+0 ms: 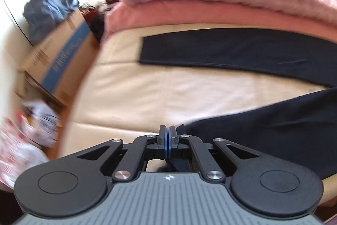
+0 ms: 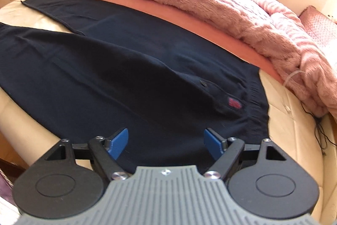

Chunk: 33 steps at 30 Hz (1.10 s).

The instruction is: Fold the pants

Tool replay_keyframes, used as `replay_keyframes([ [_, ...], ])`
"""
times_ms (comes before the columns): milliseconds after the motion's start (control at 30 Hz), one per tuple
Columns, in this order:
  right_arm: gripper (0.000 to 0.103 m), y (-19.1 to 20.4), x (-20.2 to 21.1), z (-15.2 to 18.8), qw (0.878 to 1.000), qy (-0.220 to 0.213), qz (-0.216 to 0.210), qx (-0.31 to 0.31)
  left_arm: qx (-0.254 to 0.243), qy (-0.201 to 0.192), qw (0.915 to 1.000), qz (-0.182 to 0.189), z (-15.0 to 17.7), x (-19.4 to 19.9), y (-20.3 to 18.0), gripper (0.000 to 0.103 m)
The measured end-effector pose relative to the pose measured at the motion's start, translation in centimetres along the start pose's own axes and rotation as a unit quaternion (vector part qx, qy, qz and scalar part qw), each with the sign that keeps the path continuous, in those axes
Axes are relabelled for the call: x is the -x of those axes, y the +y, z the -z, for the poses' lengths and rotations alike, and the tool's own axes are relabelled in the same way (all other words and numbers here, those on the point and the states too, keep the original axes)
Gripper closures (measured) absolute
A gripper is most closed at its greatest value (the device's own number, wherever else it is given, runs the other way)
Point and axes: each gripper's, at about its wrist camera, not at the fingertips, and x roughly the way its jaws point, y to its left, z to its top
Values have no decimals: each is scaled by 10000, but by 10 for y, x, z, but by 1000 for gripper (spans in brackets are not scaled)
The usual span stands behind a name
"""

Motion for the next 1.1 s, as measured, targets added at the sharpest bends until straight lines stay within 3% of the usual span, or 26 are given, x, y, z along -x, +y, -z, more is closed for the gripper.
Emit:
replay_keyframes([
  [200,28,-14,-4,7,9994,156,203,-251,-418,696,9950,-589,-27,-58,51,103],
  [267,28,-15,-4,8,9992,159,236,-290,-547,751,9879,-1244,-22,-75,57,103],
  [333,28,-16,-6,8,9991,189,254,-293,-364,713,9856,-1489,-17,-86,65,95],
  [400,28,-16,-8,9,9990,235,255,-268,96,581,9908,-1217,-10,-81,77,91],
  [467,28,-15,-7,9,9992,253,241,-212,223,352,9956,-839,-3,-68,78,91],
  [567,28,-12,-6,8,9996,259,111,-59,-453,84,9981,-400,14,-49,54,91],
  [667,28,-9,-6,8,9993,306,-21,199,-1396,-98,9901,-71,38,-33,20,89],
  [800,32,-6,-2,9,9980,337,-162,515,-2761,9,9611,36,72,-28,-8,84],
  [933,37,-5,6,11,9972,280,-229,657,-3973,425,9167,18,103,-38,-26,81],
  [1033,37,-3,9,14,9963,290,-226,781,-4645,474,8841,-211,124,-50,-37,77],
  [1100,37,-3,11,17,9956,311,-198,861,-4868,373,8719,-382,130,-57,-42,75],
])
